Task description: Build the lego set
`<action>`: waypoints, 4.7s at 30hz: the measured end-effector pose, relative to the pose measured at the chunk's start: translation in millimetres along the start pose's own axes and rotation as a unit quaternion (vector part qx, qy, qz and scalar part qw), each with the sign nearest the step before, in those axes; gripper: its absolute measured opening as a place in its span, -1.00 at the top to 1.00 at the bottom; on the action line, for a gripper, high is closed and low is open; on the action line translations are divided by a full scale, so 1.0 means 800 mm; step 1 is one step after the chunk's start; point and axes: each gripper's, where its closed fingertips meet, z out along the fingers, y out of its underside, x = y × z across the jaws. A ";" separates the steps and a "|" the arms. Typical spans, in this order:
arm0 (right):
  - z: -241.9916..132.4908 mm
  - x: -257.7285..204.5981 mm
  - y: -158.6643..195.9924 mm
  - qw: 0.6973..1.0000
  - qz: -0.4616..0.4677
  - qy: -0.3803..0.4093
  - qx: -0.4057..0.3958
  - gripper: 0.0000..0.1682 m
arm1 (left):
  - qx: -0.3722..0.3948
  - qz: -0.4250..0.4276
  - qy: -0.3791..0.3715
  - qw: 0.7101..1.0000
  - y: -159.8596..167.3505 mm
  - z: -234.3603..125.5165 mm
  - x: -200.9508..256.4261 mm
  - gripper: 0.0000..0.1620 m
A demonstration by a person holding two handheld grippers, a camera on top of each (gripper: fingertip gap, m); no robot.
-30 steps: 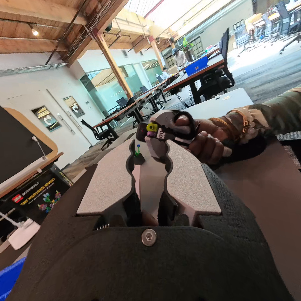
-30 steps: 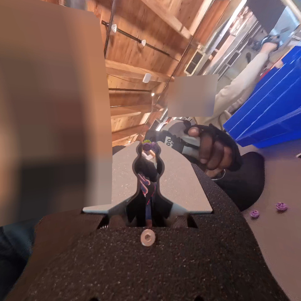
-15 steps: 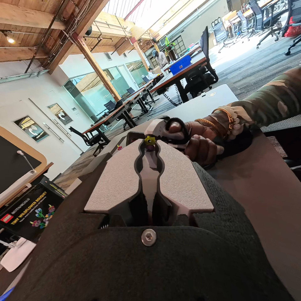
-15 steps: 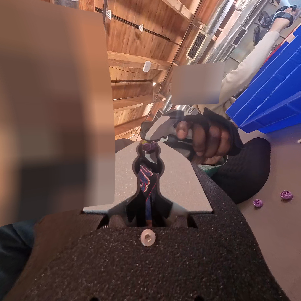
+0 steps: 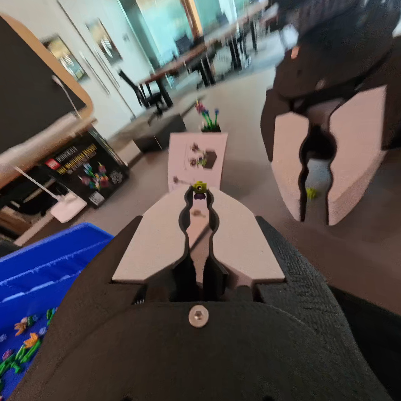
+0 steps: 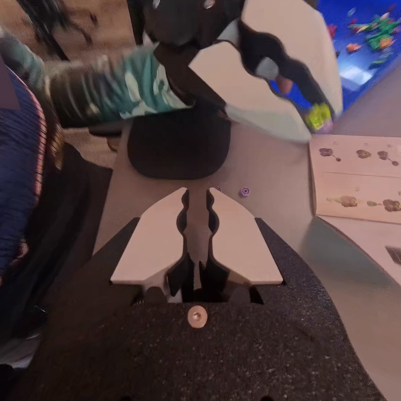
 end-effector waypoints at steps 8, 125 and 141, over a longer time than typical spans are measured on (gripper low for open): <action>0.030 0.022 0.014 0.994 -0.025 0.019 -0.109 0.78 | -0.057 0.003 0.009 0.998 0.020 0.006 0.003 0.86; -0.087 0.023 -0.082 0.835 0.268 -0.260 0.403 0.90 | 0.173 0.015 0.077 0.982 -0.074 -0.009 0.058 0.84; -0.092 0.022 -0.087 0.836 0.245 -0.250 0.422 0.90 | 0.176 -0.023 0.090 0.980 -0.075 -0.012 0.054 0.83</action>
